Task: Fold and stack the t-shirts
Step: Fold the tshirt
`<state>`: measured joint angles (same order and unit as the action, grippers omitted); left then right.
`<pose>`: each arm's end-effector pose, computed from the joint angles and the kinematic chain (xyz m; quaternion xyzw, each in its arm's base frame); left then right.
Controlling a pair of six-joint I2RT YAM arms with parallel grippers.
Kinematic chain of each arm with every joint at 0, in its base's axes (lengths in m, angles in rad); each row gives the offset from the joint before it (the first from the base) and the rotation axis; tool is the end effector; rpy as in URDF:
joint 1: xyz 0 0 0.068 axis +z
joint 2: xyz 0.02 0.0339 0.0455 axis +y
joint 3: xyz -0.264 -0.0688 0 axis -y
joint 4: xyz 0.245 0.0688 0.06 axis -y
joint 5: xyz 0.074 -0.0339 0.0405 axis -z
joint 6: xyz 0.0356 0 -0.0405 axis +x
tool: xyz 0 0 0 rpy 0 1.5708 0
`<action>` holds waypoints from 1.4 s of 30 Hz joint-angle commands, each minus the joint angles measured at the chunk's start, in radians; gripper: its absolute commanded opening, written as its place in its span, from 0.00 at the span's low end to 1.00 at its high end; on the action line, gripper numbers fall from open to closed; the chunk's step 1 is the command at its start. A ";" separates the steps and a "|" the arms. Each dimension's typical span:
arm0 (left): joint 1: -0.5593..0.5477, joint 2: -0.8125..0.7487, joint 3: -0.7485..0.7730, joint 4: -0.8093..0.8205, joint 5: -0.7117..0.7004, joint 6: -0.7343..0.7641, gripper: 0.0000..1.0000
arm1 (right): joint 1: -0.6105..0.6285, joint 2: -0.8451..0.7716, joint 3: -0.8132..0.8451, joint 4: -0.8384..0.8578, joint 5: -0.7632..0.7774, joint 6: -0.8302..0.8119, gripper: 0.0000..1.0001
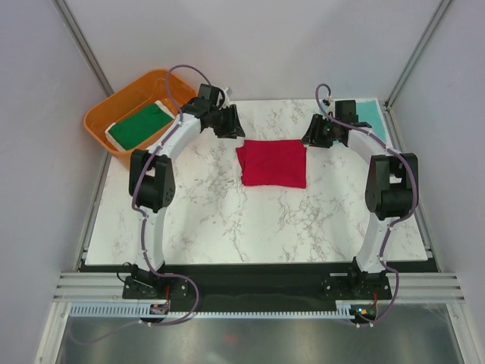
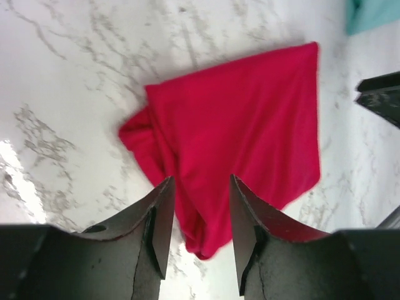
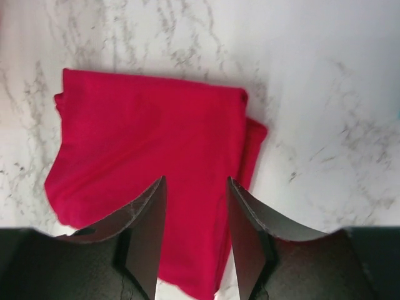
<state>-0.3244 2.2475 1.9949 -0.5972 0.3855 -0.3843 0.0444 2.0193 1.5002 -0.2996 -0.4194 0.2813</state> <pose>0.4774 -0.1747 0.2358 0.0400 0.9200 -0.2882 0.2625 0.4486 0.0344 0.2042 0.0316 0.9124 0.2493 0.3231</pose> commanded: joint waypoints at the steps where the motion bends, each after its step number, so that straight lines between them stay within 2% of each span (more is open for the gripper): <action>1: -0.091 -0.169 -0.111 0.019 -0.013 0.019 0.46 | 0.043 -0.088 -0.063 -0.104 -0.002 0.025 0.51; 3: -0.155 -0.206 -0.192 0.023 -0.022 0.016 0.44 | 0.069 -0.131 -0.162 -0.101 -0.016 0.024 0.50; 7: -0.226 -0.220 -0.327 0.057 -0.071 -0.014 0.43 | 0.101 -0.168 -0.247 -0.072 -0.036 0.019 0.45; 12: -0.222 -0.224 -0.508 0.144 -0.166 -0.074 0.41 | 0.091 -0.148 -0.359 -0.061 0.048 0.004 0.41; 17: -0.182 -0.218 -0.630 0.177 -0.180 -0.116 0.40 | 0.060 -0.131 -0.425 -0.056 0.113 -0.016 0.40; 22: -0.177 -0.288 -0.656 0.177 -0.155 -0.139 0.41 | 0.063 -0.189 -0.422 -0.056 0.085 -0.011 0.37; 27: -0.177 -0.408 -0.630 0.180 -0.076 -0.148 0.43 | 0.091 -0.269 -0.376 -0.079 -0.001 0.002 0.41; 30: -0.179 -0.416 -0.565 0.198 0.070 -0.131 0.42 | 0.112 -0.277 -0.344 -0.087 -0.027 0.019 0.38; 33: -0.186 -0.391 -0.509 0.229 0.131 -0.151 0.42 | 0.129 -0.263 -0.322 -0.084 -0.045 0.033 0.34; 38: -0.191 -0.278 -0.498 0.280 0.083 -0.166 0.41 | 0.140 -0.217 -0.327 -0.061 -0.049 0.036 0.34; 42: -0.171 -0.197 -0.557 0.295 -0.022 -0.180 0.41 | 0.117 -0.176 -0.370 -0.056 0.019 0.009 0.36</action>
<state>-0.5137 1.9724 1.4845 -0.3176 0.4358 -0.5259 0.1818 1.8095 1.1515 -0.3725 -0.4400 0.3073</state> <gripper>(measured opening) 0.414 0.360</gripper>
